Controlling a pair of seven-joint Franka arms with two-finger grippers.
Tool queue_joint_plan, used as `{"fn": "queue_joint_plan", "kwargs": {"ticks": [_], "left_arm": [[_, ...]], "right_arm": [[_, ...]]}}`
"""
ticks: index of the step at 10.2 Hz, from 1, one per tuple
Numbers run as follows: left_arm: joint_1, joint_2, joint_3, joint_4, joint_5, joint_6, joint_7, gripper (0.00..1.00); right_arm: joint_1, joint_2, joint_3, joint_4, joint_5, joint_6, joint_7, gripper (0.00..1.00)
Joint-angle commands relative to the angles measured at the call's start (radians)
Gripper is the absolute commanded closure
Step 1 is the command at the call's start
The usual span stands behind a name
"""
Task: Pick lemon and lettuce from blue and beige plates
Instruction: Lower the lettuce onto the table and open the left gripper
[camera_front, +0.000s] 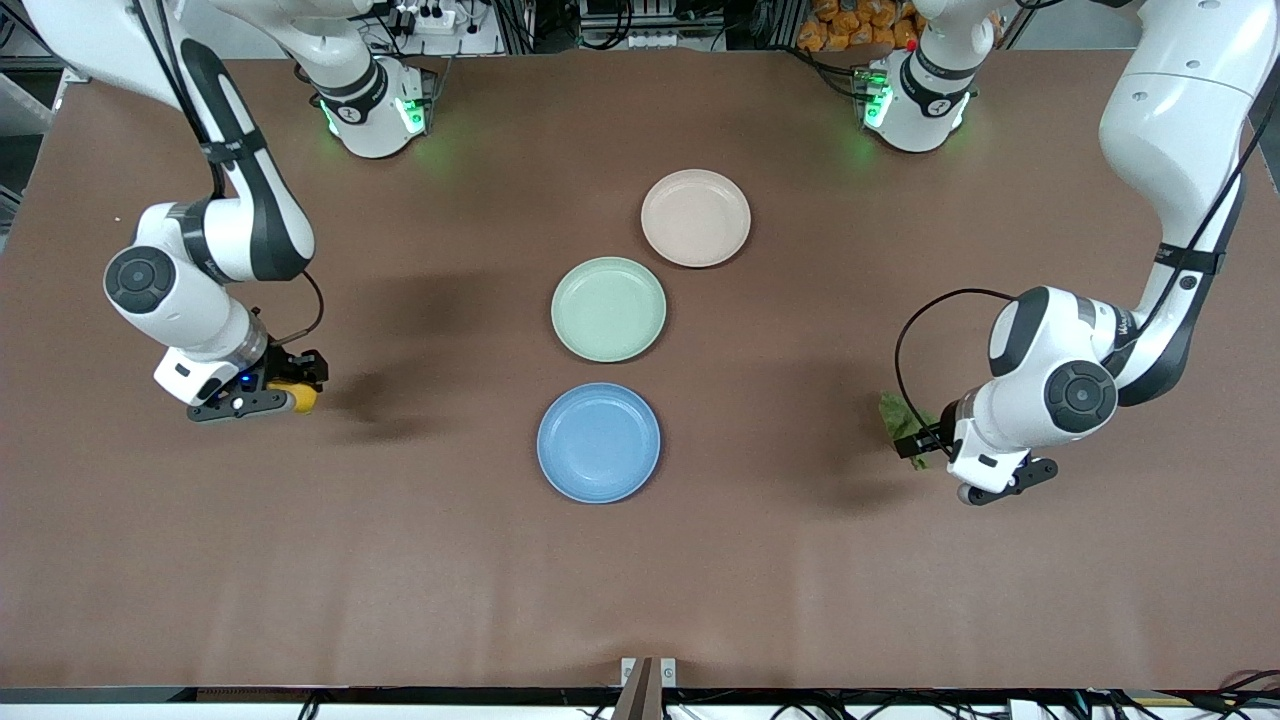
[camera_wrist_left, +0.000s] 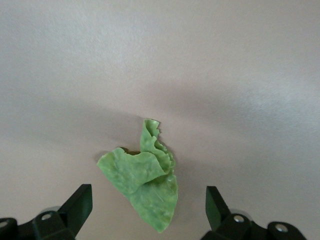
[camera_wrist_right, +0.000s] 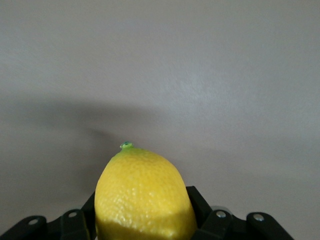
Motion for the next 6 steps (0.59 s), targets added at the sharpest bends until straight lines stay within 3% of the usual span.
{"fn": "queue_joint_plan", "kwargs": {"ticks": [1, 4, 5, 6], "left_arm": [[-0.13, -0.122, 0.143, -0.052, -0.074, -0.011, 0.018, 0.0], [-0.248, -0.277, 0.295, -0.176, -0.193, -0.011, 0.158, 0.0], [-0.262, -0.332, 0.311, -0.216, -0.217, -0.011, 0.182, 0.0], [-0.263, -0.387, 0.311, -0.246, -0.224, -0.012, 0.186, 0.0]], "right_arm": [[-0.014, 0.077, 0.008, -0.003, 0.011, 0.109, -0.019, 0.78], [-0.024, 0.174, 0.004, -0.005, 0.011, 0.245, -0.021, 0.78], [-0.023, 0.178, -0.002, -0.003, 0.011, 0.245, -0.021, 0.77], [-0.023, 0.178, -0.002, 0.0, 0.011, 0.245, -0.018, 0.64]]}}
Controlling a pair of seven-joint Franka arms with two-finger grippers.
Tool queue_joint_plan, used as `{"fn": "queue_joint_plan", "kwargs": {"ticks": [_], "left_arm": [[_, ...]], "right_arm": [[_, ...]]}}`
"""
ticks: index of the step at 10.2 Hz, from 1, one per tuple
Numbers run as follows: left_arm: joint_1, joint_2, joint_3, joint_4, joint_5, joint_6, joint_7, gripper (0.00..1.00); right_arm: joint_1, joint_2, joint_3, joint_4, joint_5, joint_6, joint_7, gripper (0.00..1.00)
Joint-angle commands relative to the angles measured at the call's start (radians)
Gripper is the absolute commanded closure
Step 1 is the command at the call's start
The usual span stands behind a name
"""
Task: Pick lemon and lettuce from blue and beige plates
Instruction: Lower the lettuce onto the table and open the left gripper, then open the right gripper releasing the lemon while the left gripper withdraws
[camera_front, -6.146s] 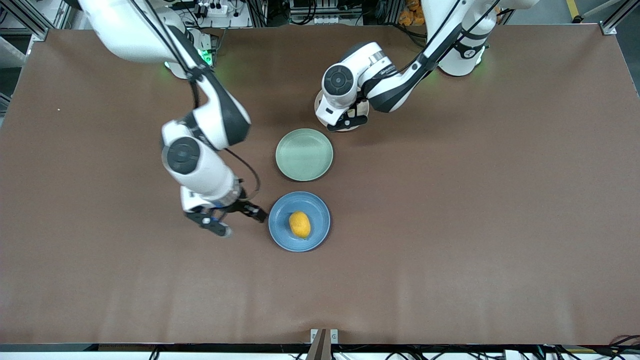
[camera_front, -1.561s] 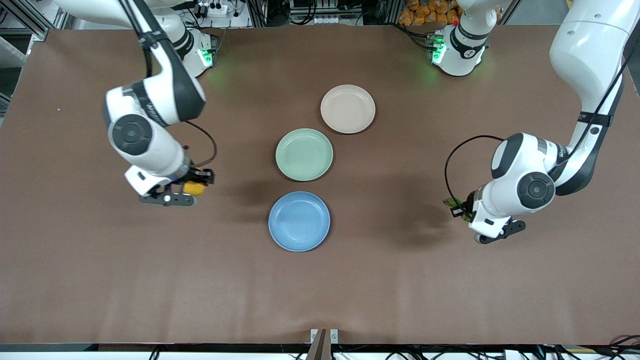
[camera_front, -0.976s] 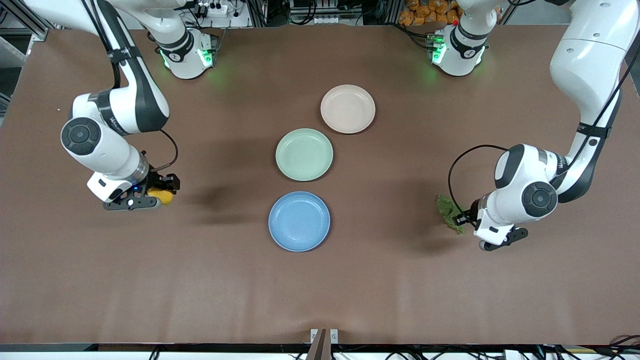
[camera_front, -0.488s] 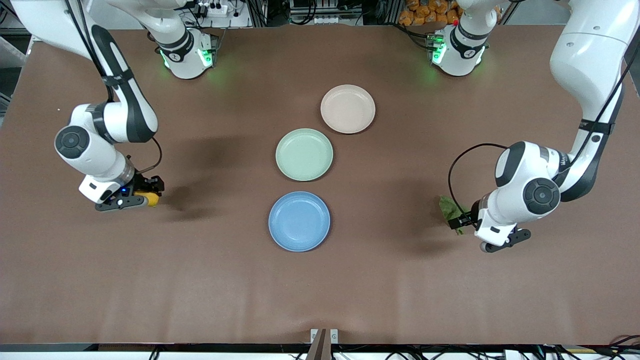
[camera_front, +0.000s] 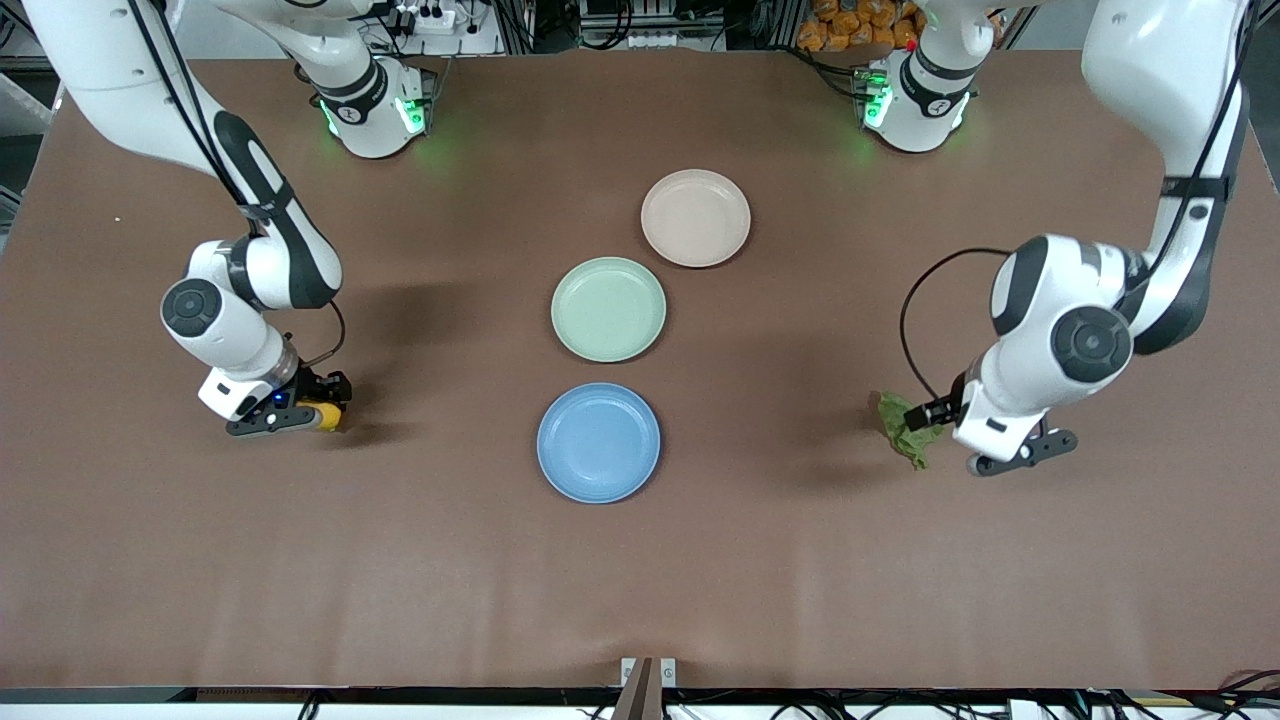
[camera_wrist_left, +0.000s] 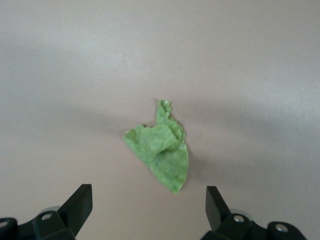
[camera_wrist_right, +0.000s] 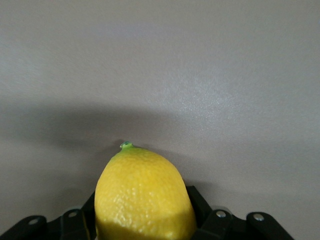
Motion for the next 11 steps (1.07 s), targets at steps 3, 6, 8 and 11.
{"fn": "queue_joint_plan", "kwargs": {"ticks": [3, 6, 8, 11], "left_arm": [[-0.017, -0.285, 0.028, -0.108, -0.037, -0.055, 0.103, 0.0], [-0.024, -0.377, 0.065, -0.029, -0.112, -0.207, 0.308, 0.0], [-0.037, -0.399, 0.063, 0.042, -0.143, -0.298, 0.346, 0.0], [-0.038, -0.413, 0.065, 0.123, -0.179, -0.424, 0.456, 0.0]], "right_arm": [[0.0, -0.049, 0.007, 0.019, 0.014, -0.017, -0.009, 0.0], [0.03, -0.194, 0.006, 0.143, 0.023, -0.426, -0.003, 0.0], [0.043, -0.297, 0.007, 0.271, 0.023, -0.766, -0.002, 0.0], [0.049, -0.426, 0.004, 0.34, 0.022, -0.972, 0.0, 0.0]]}}
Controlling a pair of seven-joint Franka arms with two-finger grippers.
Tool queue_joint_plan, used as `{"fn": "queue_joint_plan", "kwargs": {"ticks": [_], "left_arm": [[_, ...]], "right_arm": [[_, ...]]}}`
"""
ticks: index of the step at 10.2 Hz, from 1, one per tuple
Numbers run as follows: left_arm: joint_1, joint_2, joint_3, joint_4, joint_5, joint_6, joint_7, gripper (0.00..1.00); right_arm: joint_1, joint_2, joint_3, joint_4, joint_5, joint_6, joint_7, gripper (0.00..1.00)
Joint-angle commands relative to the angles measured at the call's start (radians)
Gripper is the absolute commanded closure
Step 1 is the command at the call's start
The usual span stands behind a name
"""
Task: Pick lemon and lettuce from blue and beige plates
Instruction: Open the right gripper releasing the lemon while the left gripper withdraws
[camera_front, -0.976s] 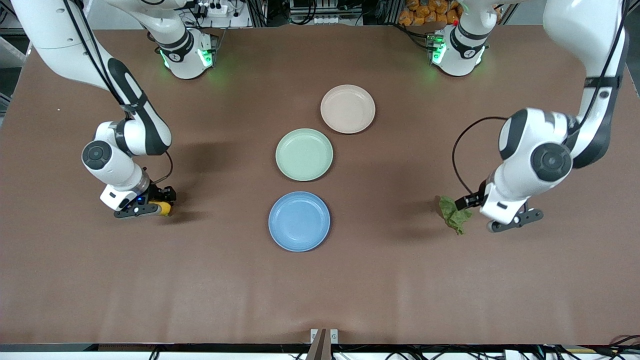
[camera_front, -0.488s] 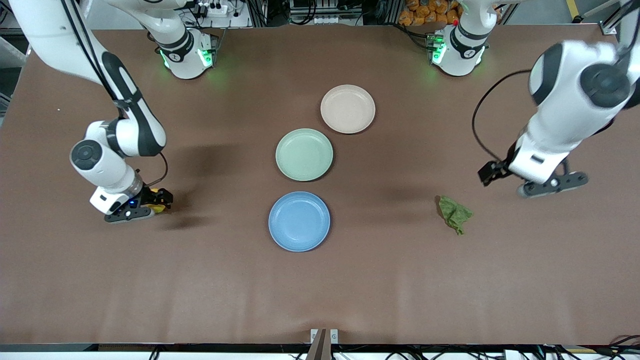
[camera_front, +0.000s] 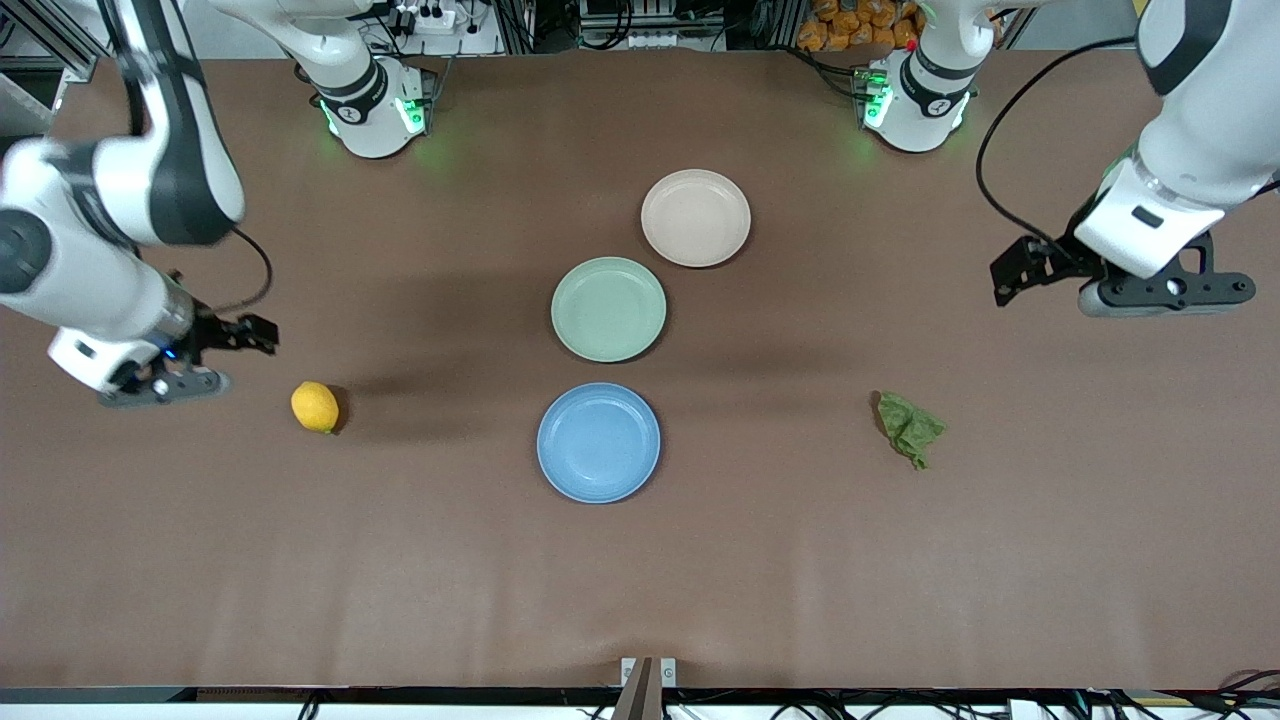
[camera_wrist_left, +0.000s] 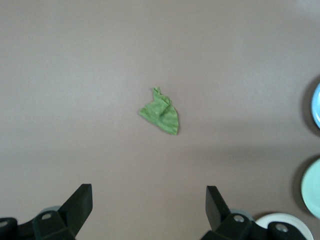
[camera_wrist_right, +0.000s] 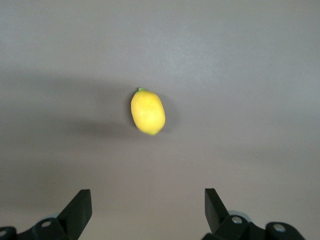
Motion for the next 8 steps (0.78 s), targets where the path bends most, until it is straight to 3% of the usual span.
{"fn": "queue_joint_plan", "kwargs": {"ticks": [1, 4, 8], "left_arm": [[-0.01, -0.003, 0.015, 0.047, -0.011, -0.084, 0.067, 0.0], [-0.016, -0.003, 0.015, 0.11, -0.002, -0.149, 0.09, 0.0], [-0.013, 0.003, 0.012, 0.124, 0.001, -0.149, 0.057, 0.0]], "right_arm": [[0.014, -0.044, -0.005, 0.129, 0.018, -0.194, 0.001, 0.0], [0.052, -0.046, -0.005, 0.332, 0.016, -0.345, 0.126, 0.0], [0.06, -0.07, -0.037, 0.373, 0.024, -0.314, 0.171, 0.0]]}}
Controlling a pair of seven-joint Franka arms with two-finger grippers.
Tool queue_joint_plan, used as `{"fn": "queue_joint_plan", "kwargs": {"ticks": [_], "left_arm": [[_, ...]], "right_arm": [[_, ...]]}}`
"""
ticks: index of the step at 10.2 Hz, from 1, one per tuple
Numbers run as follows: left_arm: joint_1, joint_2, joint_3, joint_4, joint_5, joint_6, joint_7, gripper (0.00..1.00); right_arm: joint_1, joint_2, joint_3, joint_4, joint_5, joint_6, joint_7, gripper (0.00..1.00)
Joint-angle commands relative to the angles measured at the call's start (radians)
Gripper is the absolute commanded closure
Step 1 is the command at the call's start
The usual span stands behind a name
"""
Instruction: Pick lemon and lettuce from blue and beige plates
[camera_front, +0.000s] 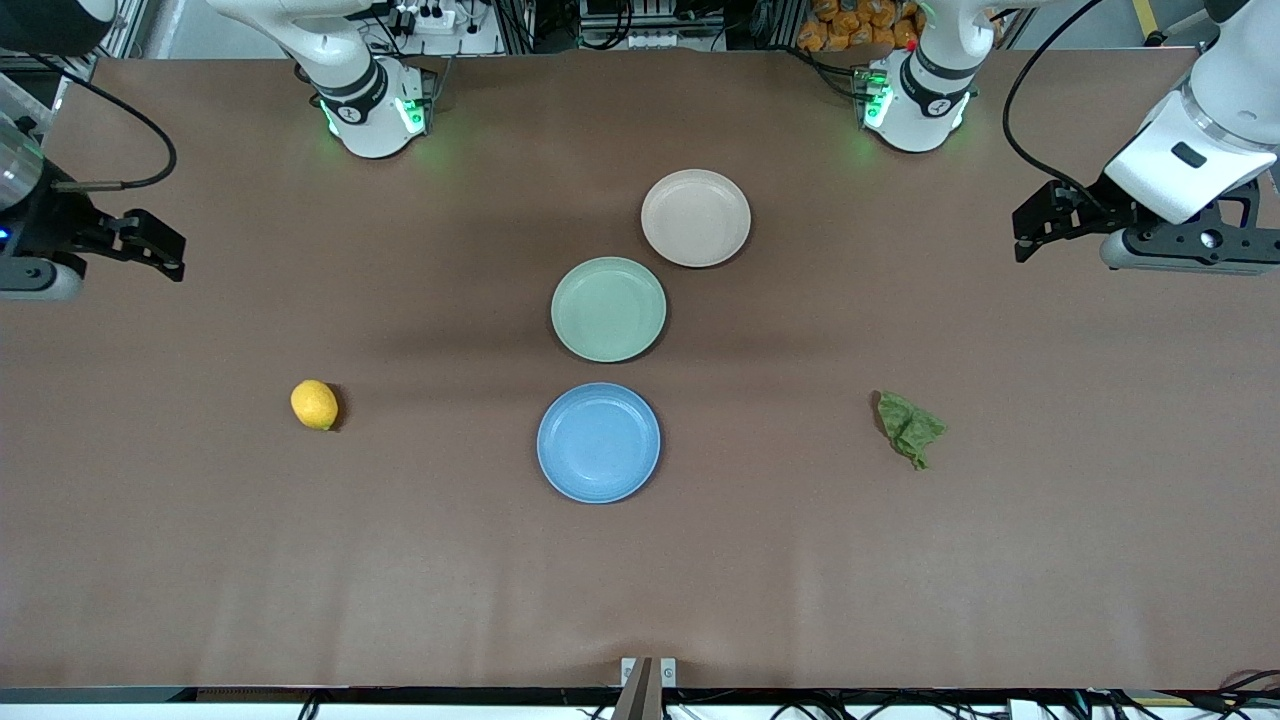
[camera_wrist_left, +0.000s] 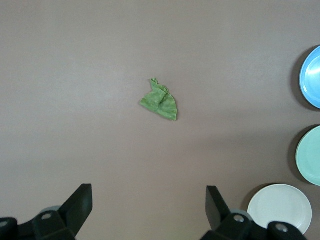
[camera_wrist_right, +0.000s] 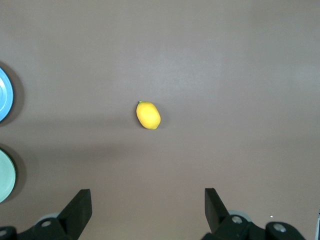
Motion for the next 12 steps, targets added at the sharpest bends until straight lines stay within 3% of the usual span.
{"fn": "queue_joint_plan", "kwargs": {"ticks": [1, 3, 6, 12], "left_arm": [[-0.006, 0.007, 0.003, 0.02, 0.001, -0.02, -0.021, 0.0], [-0.006, 0.01, 0.0, 0.019, 0.003, -0.02, -0.055, 0.0], [-0.004, 0.012, 0.008, 0.022, 0.003, -0.02, -0.054, 0.0], [-0.004, 0.009, 0.008, 0.029, 0.032, -0.02, -0.051, 0.0]], "right_arm": [[0.006, -0.009, -0.038, 0.002, 0.061, 0.035, 0.019, 0.0], [0.018, -0.006, -0.074, 0.001, 0.07, 0.053, 0.019, 0.0], [0.044, 0.003, -0.078, 0.001, 0.067, 0.053, 0.114, 0.0], [0.038, 0.003, -0.096, 0.005, 0.118, 0.069, 0.025, 0.0]]}}
